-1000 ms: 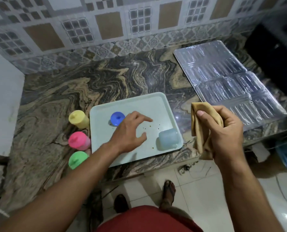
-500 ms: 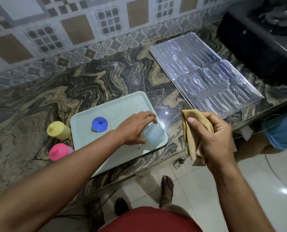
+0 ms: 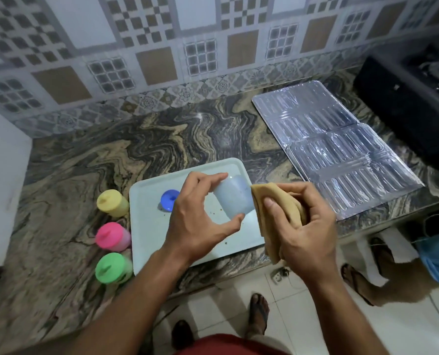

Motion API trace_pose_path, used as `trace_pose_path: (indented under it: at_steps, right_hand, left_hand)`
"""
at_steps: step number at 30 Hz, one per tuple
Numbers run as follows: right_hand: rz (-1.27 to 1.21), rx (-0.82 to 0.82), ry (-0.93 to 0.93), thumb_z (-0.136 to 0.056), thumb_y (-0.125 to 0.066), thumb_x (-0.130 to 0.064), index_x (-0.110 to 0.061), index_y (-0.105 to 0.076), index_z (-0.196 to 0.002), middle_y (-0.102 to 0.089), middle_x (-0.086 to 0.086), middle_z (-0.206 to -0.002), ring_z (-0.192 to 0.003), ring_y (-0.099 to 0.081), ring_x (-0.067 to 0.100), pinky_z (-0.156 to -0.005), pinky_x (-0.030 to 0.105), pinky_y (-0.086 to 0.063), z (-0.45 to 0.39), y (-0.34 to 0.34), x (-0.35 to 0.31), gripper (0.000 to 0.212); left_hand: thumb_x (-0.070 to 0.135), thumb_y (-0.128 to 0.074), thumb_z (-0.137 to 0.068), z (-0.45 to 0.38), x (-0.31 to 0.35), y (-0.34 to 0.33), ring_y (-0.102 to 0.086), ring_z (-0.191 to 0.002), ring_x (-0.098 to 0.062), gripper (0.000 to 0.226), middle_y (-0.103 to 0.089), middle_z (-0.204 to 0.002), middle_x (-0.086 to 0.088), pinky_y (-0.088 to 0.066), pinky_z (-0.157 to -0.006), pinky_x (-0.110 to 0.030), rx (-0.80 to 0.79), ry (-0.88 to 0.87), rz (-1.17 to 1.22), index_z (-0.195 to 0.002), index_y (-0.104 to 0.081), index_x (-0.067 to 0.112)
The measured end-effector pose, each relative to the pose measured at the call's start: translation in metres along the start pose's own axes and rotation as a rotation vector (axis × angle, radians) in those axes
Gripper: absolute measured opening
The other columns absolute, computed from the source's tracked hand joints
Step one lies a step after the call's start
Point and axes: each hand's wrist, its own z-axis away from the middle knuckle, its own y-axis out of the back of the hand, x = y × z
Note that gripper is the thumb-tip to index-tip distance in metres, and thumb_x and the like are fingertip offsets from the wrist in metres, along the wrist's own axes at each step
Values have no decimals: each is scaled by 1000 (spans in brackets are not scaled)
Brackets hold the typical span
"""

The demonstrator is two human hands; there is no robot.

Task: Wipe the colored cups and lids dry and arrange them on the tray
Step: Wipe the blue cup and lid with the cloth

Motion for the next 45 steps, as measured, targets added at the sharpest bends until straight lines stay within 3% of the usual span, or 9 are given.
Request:
trace_pose_path:
  at_steps: [4, 9, 13, 17, 22, 28, 34, 39, 45]
  right_hand:
    - [140, -17, 139, -88, -85, -23, -22, -73, -103, -77, -9, -89, -83, -77, 12, -75, 37, -63, 4, -21, -10, 20]
    - [266, 17, 299, -88, -88, -19, -16, -72, -99, -73, -4, -91, -79, -72, 19, -68, 41, -58, 1, -35, -19, 20]
    - [256, 61, 291, -89, -87, -23, -15, -72, -97, -73, -1, -87, -76, -71, 20, -68, 41, -56, -8, -45, -27, 18]
    - [203, 45, 239, -90, -84, -26, -22, -71, -96, -74, -5, -85, -75, -73, 20, -69, 44, -59, -10, -53, -36, 15]
    - [167, 53, 185, -88, -81, -32, -23, -70, -92, -73, -7, -74, -65, -71, 15, -62, 42, -59, -8, -53, -41, 15]
    - [147, 30, 122, -86, -80, -38, -25, -68, -89, -74, -4, -71, -58, -71, 21, -55, 46, -60, -7, -46, -32, 18]
    - [-142, 26, 109, -88, -80, -16, -24, -66, -91, -74, -17, -77, -62, -65, -1, -59, 18, -54, -1, -36, -34, 17]
    - [-180, -23, 177, -90, -80, -32, -39, -67, -97, -71, 2, -84, -55, -68, 38, -52, 46, -57, 1, -41, -40, 15]
    - [-98, -34, 232, -89, -81, -18, -23, -68, -95, -72, -3, -77, -55, -66, 17, -49, 34, -55, 0, -41, -47, 15]
  left_hand:
    - [38, -93, -63, 8, 15, 11, -59, -98, -5, 75, -54, -111, 7, -45, -82, -10, 91, 15, -52, -133, -67, 25]
    - [45, -87, -61, 13, 29, 24, -58, -84, -13, 69, -54, -102, 7, -56, -72, -34, 203, -16, -173, -125, -71, 26]
    - [42, -91, -61, 20, 32, 25, -61, -83, -15, 67, -56, -99, 4, -58, -68, -40, 237, -55, -192, -122, -72, 23]
    - [39, -96, -58, 21, 31, 30, -64, -84, -16, 70, -58, -99, 3, -58, -70, -40, 306, -34, -169, -122, -73, 22]
    - [44, -96, -58, 28, 36, 28, -62, -84, -11, 71, -57, -100, 4, -54, -73, -24, 388, 12, -117, -122, -73, 23]
    - [46, -89, -62, 36, 33, 30, -64, -88, -12, 68, -57, -102, 4, -54, -76, -25, 443, 62, -100, -123, -71, 24]
    - [37, -90, -63, 26, 35, 39, -66, -101, -19, 69, -59, -114, 4, -56, -88, -28, 511, 56, 42, -123, -63, 16]
    - [33, -92, -64, 26, 39, 37, -68, -113, -24, 72, -63, -125, 2, -58, -94, -46, 460, 87, 221, -126, -57, 19]
    - [40, -95, -67, 23, 39, 46, -66, -104, -20, 73, -57, -117, 4, -59, -90, -38, 415, 66, 113, -132, -65, 27]
